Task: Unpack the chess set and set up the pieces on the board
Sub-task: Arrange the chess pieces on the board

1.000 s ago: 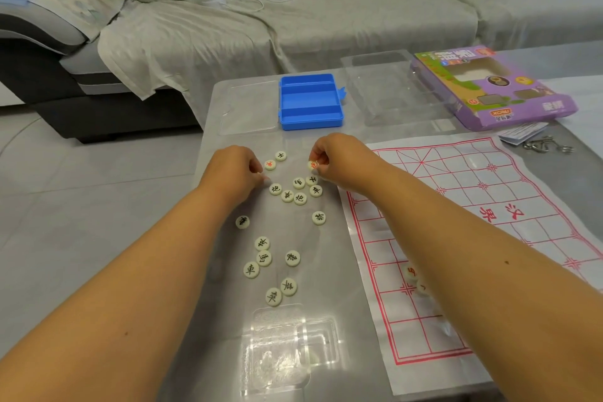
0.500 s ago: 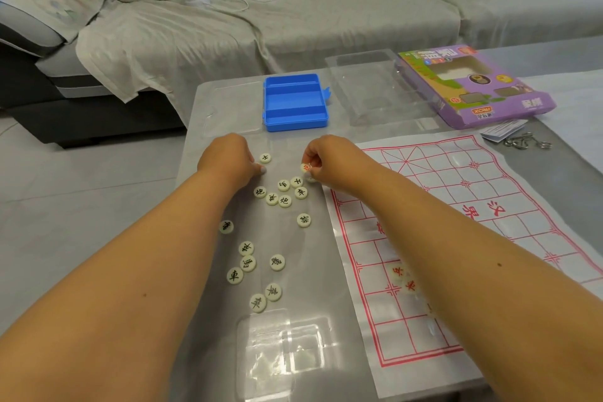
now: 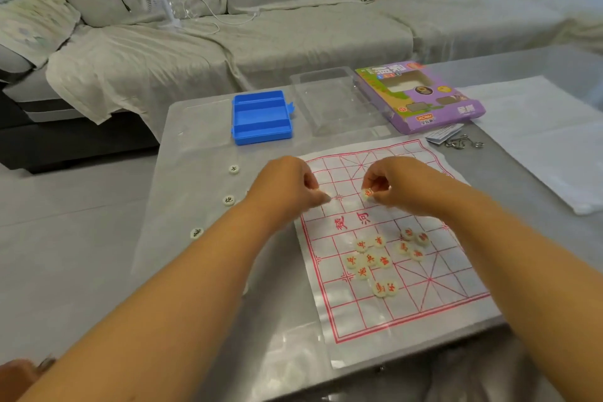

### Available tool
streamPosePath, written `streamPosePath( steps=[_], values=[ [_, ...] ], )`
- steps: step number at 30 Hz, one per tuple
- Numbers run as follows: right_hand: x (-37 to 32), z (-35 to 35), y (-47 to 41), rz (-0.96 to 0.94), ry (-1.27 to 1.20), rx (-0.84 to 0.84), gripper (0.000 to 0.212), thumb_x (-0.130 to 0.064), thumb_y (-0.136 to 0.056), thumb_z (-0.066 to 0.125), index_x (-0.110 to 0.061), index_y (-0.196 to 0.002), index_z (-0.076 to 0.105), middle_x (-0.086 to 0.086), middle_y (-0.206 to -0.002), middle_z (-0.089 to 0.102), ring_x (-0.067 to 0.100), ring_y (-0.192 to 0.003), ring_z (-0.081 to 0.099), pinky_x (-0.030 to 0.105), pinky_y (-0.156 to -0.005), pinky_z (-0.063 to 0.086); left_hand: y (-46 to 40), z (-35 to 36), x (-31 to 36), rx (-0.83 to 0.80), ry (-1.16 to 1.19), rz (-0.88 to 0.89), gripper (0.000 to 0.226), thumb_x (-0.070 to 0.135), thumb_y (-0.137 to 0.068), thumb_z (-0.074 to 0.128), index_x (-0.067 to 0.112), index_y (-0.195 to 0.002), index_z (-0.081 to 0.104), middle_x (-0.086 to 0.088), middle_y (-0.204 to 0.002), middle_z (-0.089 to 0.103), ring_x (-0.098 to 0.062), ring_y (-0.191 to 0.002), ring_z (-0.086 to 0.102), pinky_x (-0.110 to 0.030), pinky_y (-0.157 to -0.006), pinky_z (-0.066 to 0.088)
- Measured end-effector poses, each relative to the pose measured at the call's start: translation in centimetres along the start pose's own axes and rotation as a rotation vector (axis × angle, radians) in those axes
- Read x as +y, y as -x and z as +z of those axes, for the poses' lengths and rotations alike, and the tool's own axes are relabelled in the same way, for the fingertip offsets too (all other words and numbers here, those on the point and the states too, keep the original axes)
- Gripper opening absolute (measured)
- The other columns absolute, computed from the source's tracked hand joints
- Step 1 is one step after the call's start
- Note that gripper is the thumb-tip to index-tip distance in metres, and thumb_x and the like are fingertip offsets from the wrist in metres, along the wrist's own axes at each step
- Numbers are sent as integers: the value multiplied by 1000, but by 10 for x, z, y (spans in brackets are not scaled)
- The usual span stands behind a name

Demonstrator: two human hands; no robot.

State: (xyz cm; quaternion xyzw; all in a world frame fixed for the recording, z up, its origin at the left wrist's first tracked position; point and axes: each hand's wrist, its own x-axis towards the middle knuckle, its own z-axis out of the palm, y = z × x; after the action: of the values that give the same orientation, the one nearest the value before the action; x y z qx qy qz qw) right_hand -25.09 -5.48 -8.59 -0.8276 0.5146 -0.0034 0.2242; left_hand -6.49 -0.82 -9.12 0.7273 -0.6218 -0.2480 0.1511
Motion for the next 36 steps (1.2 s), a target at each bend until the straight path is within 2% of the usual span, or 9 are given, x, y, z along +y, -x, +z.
streamPosePath(
  steps=[4,9,13,21,26,29,31,36],
  values=[
    [27,9,25,78,45,-58,24,-20,-88,63,-22,-112,62,-2,-106,63,13,-94,58,23,-87,51,8,38,23,-57,-14,79,23,37,-78,75,18,-89,68,4,-81,65,-11,-74,59,-26,-69,52],
    [44,16,28,140,44,0,26,-17,-88,63,-19,-114,63,0,-109,62,15,-94,58,19,-81,47,7,62,39,-61,-2,70,21,31,-81,73,14,-91,66,-3,-89,65,-17,-80,60,-27,-69,49],
    [45,18,27,119,64,-25,26,-17,-87,64,-19,-113,63,0,-107,62,15,-94,58,22,-84,49,7,69,44,-109,2,47,23,33,-80,73,13,-90,65,-4,-88,67,-15,-74,58,-24,-63,46],
    [51,18,37,73,35,-143,22,-16,-84,68,-28,-103,64,-11,-96,60,9,-88,58,17,-77,51,16,77,49,-212,3,120,32,40,-89,61,11,-99,70,-4,-94,69,-18,-82,64,-24,-70,50],
    [49,11,37,61,29,-74,27,-19,-86,66,-25,-112,65,-7,-106,63,8,-93,57,14,-76,45,19,57,31,-100,13,136,28,37,-92,56,12,-94,69,-2,-88,68,-15,-78,59,-22,-63,44],
    [33,9,30,4,33,48,27,-24,-87,65,-22,-114,65,-5,-102,63,7,-88,57,14,-74,43,20,39,7,-10,22,82,24,36,-91,59,15,-93,70,2,-88,68,-14,-81,62,-30,-75,53],
    [16,12,23,-45,24,84,27,-27,-87,65,-22,-114,65,-6,-98,63,8,-87,57,15,-74,44,22,27,-10,48,17,24,22,35,-91,60,15,-94,69,5,-90,67,-13,-83,61,-31,-78,52],
    [-23,16,4,-119,1,47,30,-29,-88,63,-20,-116,64,-2,-109,64,10,-92,57,19,-83,46,28,3,-37,108,66,-91,13,32,-90,62,21,-89,67,5,-84,65,-9,-73,60,-20,-57,45]
  ],
)
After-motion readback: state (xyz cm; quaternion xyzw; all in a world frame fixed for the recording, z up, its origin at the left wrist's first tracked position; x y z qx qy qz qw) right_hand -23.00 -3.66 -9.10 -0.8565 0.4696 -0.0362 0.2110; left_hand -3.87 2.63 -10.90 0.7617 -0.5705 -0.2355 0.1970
